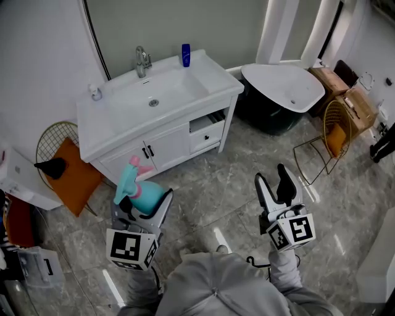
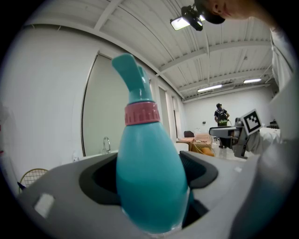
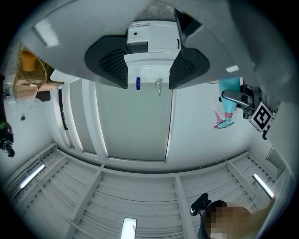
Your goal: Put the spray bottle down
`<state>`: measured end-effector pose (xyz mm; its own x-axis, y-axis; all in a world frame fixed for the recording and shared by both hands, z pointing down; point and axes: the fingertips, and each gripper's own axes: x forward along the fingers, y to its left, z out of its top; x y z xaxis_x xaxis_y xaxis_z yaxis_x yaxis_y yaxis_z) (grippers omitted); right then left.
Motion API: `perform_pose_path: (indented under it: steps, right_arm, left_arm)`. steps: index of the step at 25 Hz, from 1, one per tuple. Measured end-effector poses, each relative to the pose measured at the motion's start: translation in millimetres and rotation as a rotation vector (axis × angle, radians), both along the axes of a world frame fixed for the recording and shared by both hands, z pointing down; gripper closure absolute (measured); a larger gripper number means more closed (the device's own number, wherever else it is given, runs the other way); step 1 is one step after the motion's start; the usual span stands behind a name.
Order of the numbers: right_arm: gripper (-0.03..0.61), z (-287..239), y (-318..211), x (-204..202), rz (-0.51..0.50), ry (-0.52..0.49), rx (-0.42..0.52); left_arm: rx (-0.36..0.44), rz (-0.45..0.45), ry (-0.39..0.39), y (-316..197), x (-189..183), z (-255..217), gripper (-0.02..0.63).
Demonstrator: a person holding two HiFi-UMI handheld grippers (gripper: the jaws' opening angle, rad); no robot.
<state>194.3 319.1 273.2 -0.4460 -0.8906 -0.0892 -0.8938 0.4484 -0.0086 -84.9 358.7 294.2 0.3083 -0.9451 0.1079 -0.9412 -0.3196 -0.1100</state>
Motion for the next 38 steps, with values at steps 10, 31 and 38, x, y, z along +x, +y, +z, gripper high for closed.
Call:
perform_pose_path:
  steps: [10, 31, 38]
  right_arm:
    - [0.318, 5, 13, -28, 0.024, -0.042, -0.027]
    - [0.318, 1, -4, -91, 0.033, -0.008, -0.007]
    - [0.318, 5, -50, -100, -0.001, -0.001, -0.012]
  left_arm:
    - [-0.005, 0.041, -0.005, 4, -27, 5, 0.192]
    - [0.001, 0.086, 0.015, -17, -77, 17, 0.192]
    - [0.004, 0.056, 0.013, -55, -83, 18, 0.192]
